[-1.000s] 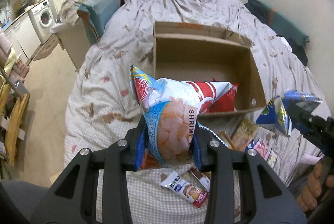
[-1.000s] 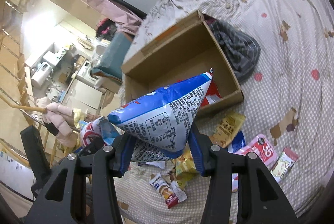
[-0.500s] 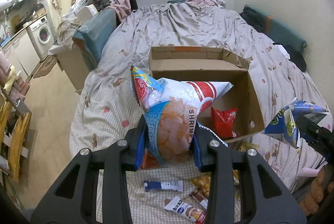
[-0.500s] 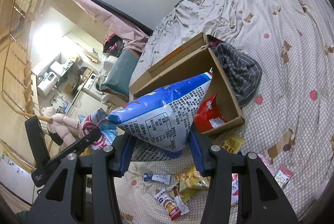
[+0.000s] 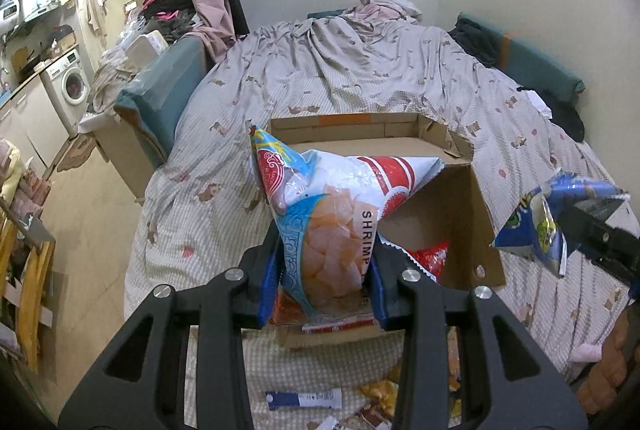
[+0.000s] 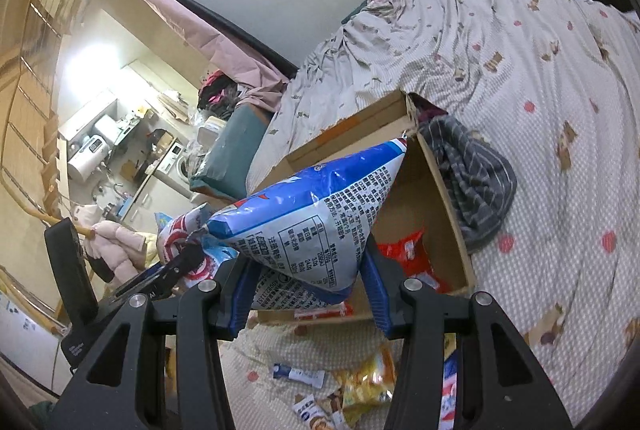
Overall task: Organize snacks
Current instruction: 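Lift both bags over the box and open both tools to drop them inside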
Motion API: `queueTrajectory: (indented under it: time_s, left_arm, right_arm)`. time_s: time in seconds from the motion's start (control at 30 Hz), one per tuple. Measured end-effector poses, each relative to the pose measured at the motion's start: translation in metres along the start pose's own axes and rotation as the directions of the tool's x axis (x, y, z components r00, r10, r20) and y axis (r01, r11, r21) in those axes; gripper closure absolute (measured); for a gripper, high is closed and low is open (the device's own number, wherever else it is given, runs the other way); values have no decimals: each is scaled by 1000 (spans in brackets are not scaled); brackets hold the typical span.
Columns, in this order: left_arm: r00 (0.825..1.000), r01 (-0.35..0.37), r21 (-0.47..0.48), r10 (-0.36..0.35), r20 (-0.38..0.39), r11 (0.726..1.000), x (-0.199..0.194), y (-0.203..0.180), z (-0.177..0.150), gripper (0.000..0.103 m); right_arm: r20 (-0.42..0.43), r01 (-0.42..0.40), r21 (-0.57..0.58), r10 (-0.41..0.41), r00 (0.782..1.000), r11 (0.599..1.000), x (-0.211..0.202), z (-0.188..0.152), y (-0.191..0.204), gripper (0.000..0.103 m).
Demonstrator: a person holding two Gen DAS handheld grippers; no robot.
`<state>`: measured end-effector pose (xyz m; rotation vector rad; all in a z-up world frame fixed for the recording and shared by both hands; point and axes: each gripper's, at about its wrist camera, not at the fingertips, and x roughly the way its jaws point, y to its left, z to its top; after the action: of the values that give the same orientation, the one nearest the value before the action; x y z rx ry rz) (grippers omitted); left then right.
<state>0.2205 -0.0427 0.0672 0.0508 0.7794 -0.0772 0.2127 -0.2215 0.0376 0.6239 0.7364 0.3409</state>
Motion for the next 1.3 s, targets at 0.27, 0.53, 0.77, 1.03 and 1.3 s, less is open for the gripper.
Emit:
queueTrajectory:
  time_s: [0.27,0.53,0.77,1.03,1.3]
  left_arm:
    - [999,-5,-3,5,-31,1000,38,-3,-2,70]
    - [998,0,23,2,-70,1000,70,-6,-18,69]
    - [995,11,24,-8,-97,1000,85,-7,-26,69]
    - [993,14,29,-11,-114,999,96,-8,-30,68]
    - [991,21,21,-18,-136,1000,103,-9,-33,66]
  right_arm:
    - [-27,42,-27,-42,999,999,32,17,-11,53]
    - [-107,77,2,-76,991,997,62,1,-35,53]
    - [-157,101,-20,-103,982,995,81,-6,-38,53]
    - [-187,133,-15,-134,973,991,90,-9,-43,53]
    - [-194,143,10,-138,971,990,90,-7,-50,52]
